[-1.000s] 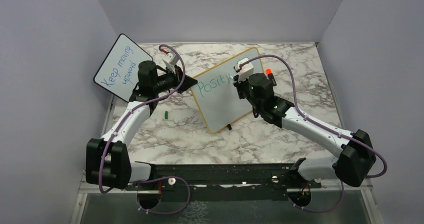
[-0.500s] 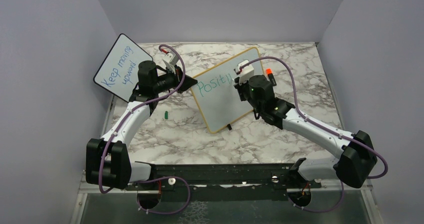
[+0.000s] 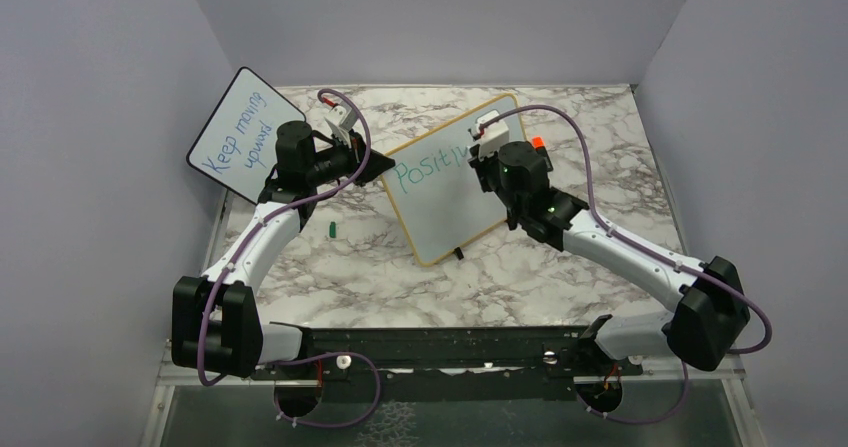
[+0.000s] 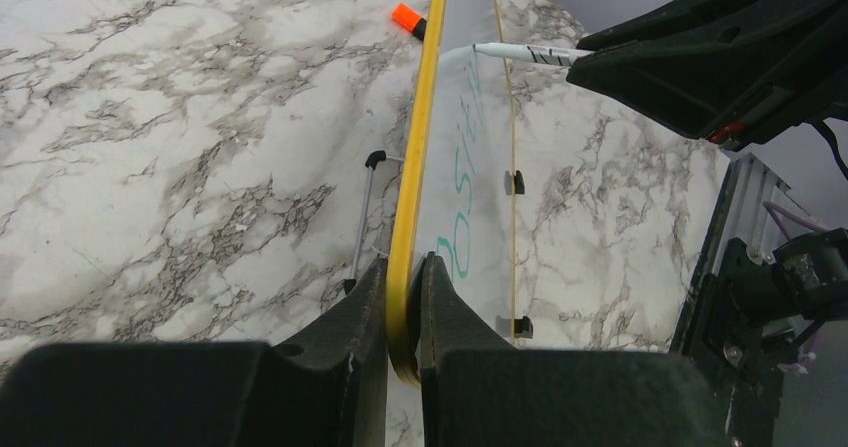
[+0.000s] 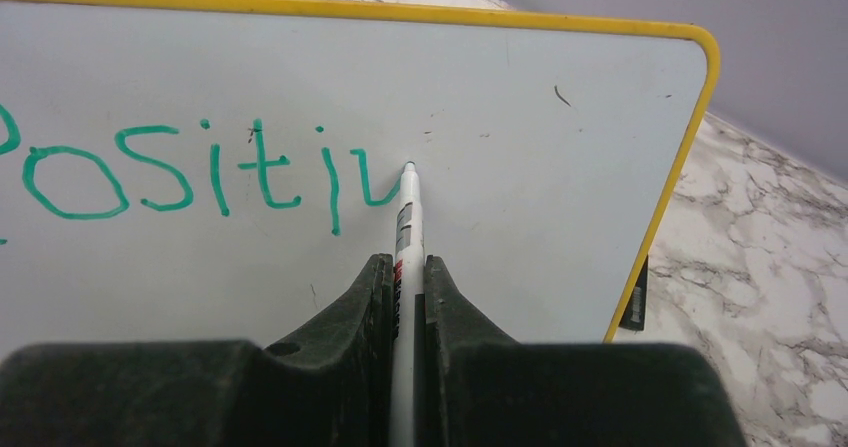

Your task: Write a sentence on the whiteboard

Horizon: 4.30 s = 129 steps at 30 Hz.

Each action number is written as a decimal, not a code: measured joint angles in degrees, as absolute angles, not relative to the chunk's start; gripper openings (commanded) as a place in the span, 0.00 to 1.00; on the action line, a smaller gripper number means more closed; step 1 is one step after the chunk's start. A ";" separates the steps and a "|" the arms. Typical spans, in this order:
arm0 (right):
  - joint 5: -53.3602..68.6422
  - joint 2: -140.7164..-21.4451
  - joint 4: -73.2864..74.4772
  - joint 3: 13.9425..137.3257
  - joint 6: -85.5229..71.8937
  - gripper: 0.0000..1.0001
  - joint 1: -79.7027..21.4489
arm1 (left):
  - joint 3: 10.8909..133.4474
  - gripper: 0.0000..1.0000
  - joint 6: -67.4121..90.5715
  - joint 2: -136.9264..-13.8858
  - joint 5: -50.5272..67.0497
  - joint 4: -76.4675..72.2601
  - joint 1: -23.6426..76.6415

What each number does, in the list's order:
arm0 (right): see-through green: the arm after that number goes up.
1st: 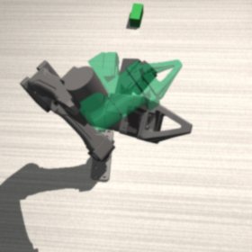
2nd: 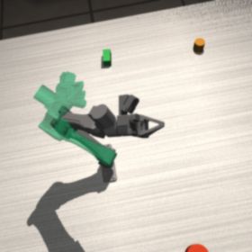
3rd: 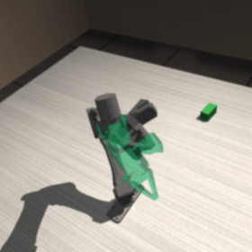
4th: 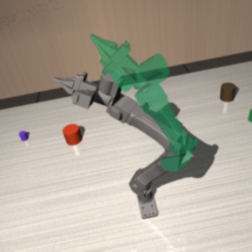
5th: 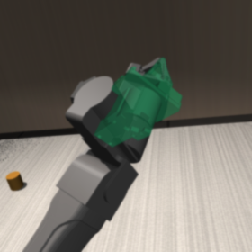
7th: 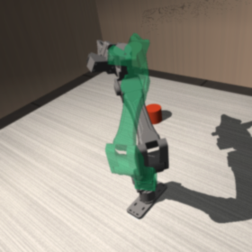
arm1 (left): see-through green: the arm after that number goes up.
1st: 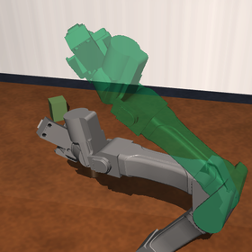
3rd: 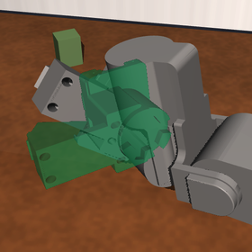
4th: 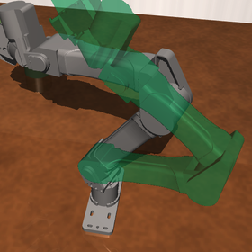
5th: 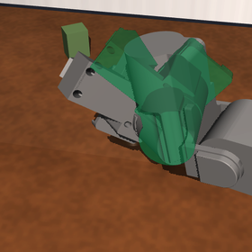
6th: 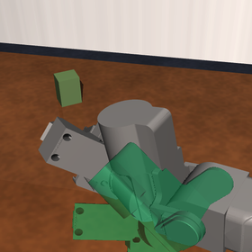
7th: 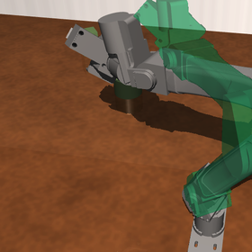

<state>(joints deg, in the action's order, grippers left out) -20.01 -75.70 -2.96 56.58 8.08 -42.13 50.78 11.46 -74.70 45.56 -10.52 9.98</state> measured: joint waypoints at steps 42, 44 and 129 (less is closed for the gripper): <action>-19.57 -76.12 -4.08 58.04 8.38 0.00 -39.90 | 51.00 0.00 11.44 -74.70 45.58 -10.11 10.00; -19.55 -76.18 -4.19 58.04 8.34 0.00 -39.83 | 51.00 0.00 11.44 -74.70 45.58 -10.11 10.00; -17.74 -73.95 -2.52 54.24 4.54 0.00 -38.50 | 51.00 0.00 11.44 -74.70 45.54 -10.09 10.00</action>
